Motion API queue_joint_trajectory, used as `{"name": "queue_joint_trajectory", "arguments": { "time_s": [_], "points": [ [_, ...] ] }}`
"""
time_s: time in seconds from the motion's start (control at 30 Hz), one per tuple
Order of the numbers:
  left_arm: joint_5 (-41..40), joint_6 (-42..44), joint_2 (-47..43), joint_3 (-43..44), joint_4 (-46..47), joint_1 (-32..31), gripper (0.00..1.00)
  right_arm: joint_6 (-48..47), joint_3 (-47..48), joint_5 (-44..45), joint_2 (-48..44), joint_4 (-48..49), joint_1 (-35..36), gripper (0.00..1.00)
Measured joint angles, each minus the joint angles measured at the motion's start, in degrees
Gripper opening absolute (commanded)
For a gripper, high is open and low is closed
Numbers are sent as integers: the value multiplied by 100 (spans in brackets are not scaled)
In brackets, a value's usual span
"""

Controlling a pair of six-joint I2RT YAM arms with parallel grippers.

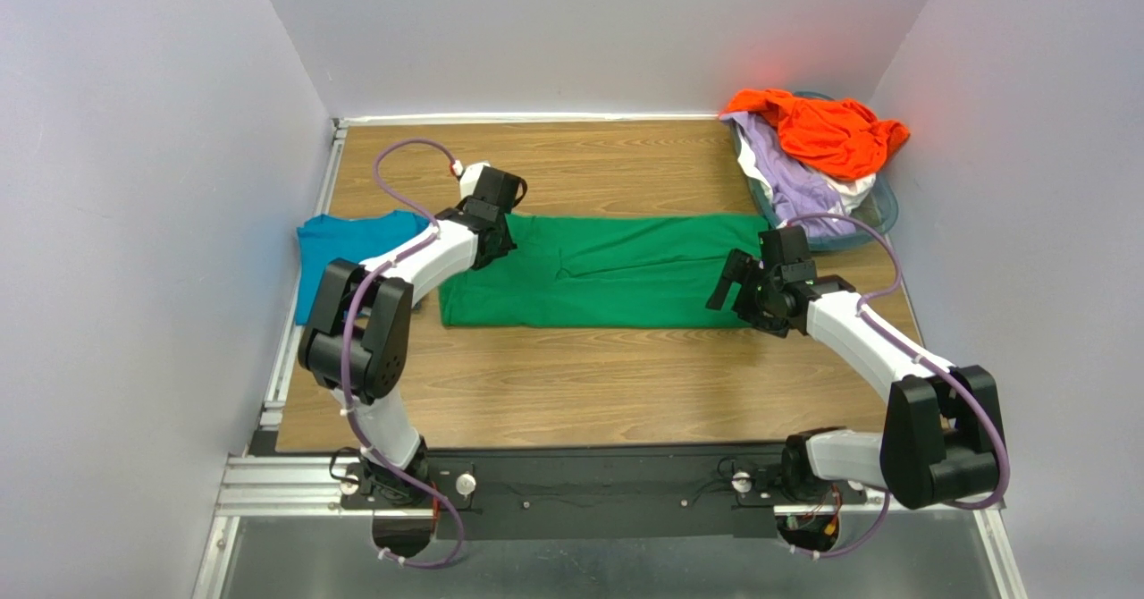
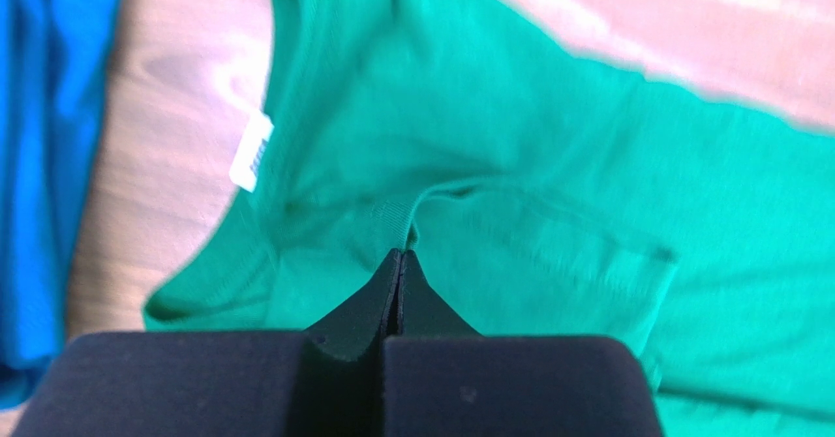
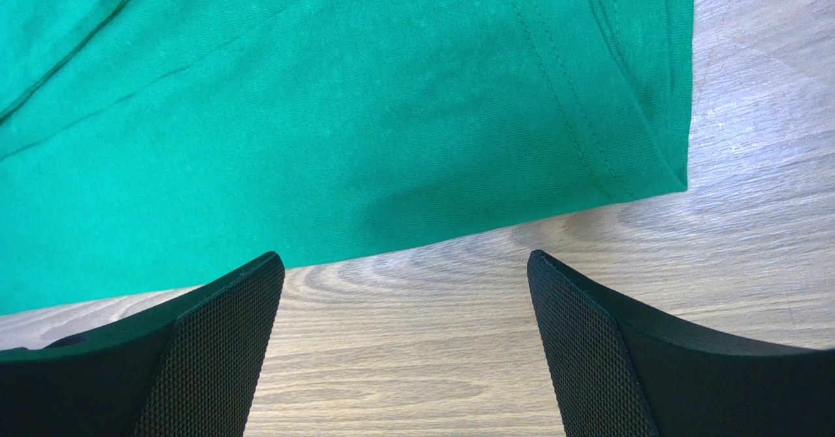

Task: Fold and stack the t-shirts
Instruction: Fold the tshirt

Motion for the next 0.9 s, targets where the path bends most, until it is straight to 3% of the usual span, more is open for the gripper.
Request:
{"name": "queue_joint_trajectory", "arguments": {
  "time_s": [0.2,0.3,0.43,0.47,0.53,0.73,0.9],
  "points": [
    [-282,87,330,448,-98,144,0,-50,0,0,0,0,0,100],
    [-444,118,509,625,-203,199,33,-72,0,0,0,0,0,100],
    [-605,140,695,846,-348,295,63,-105,0,-2,0,0,0,100],
    [-638,136,704,885,-369,319,78,-118,0,-2,-2,0,0,100],
    [-669,131,702,962,-417,354,96,-149,0,-2,-11,-2,0,100],
    [-358,103,240,909,-420,382,98,-330,52,-2,-188,-11,0,100],
    [697,76,-1300,-472,393,304,98,-525,376,-4,-229,-33,0,100]
  ]
}}
